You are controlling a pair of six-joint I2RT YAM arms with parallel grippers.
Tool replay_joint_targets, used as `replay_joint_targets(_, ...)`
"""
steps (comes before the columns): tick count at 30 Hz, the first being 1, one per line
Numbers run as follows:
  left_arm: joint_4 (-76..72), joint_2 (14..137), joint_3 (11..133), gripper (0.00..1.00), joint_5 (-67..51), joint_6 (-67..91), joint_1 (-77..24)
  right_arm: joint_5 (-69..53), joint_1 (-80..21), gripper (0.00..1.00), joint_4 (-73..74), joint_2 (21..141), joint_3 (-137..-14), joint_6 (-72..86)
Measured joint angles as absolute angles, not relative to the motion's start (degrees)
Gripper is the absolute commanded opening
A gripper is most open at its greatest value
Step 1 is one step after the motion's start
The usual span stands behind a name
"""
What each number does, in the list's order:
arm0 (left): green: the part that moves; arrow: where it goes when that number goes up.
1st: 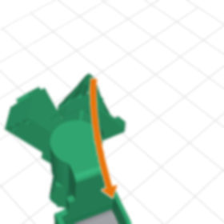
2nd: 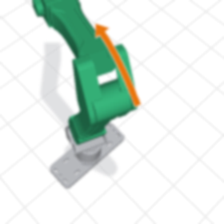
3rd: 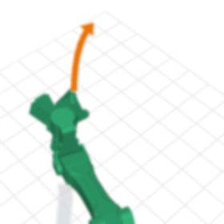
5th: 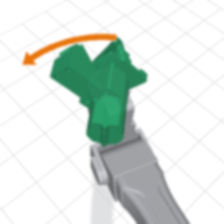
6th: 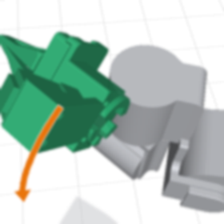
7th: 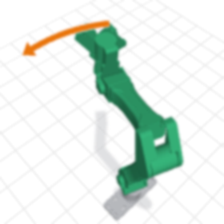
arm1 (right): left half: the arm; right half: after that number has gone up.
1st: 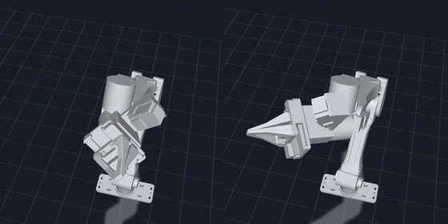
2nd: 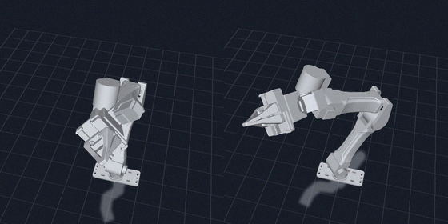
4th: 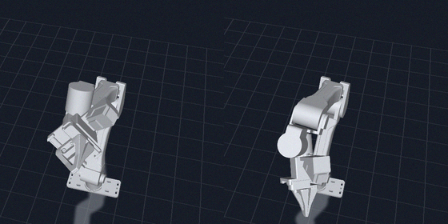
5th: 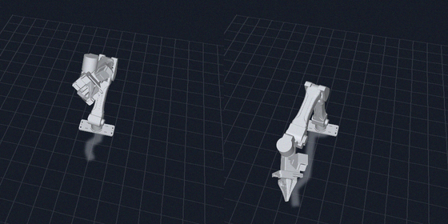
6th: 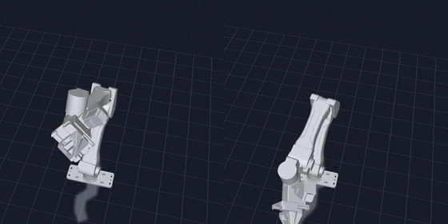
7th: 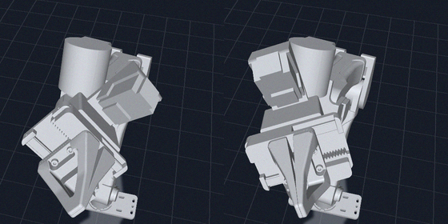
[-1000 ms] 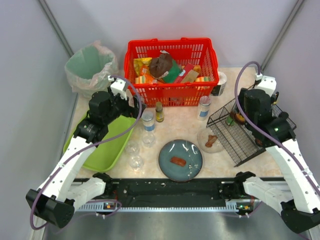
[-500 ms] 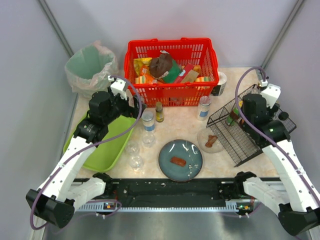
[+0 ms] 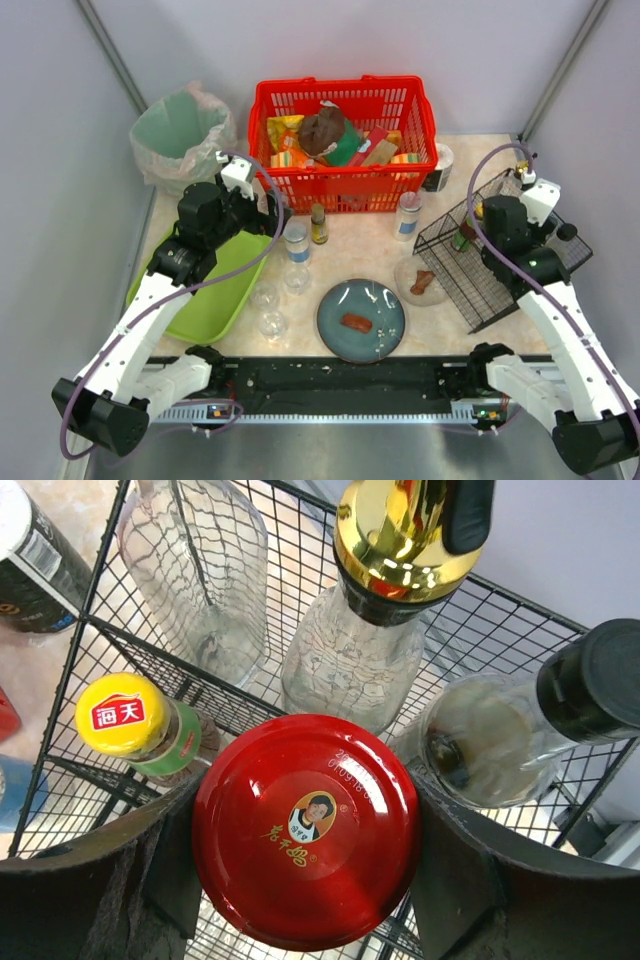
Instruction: Clear the kitchen counter
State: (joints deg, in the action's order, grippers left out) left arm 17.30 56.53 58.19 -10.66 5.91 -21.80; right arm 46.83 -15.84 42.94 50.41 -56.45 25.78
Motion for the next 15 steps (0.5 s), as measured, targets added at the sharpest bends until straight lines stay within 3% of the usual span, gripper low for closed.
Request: replay_joint_targets(15,18.1,56.9,58.2,0.99,-10.7,5.9,-21.8,43.8,-13.0,0.0,33.5,50.2,-43.4,27.3)
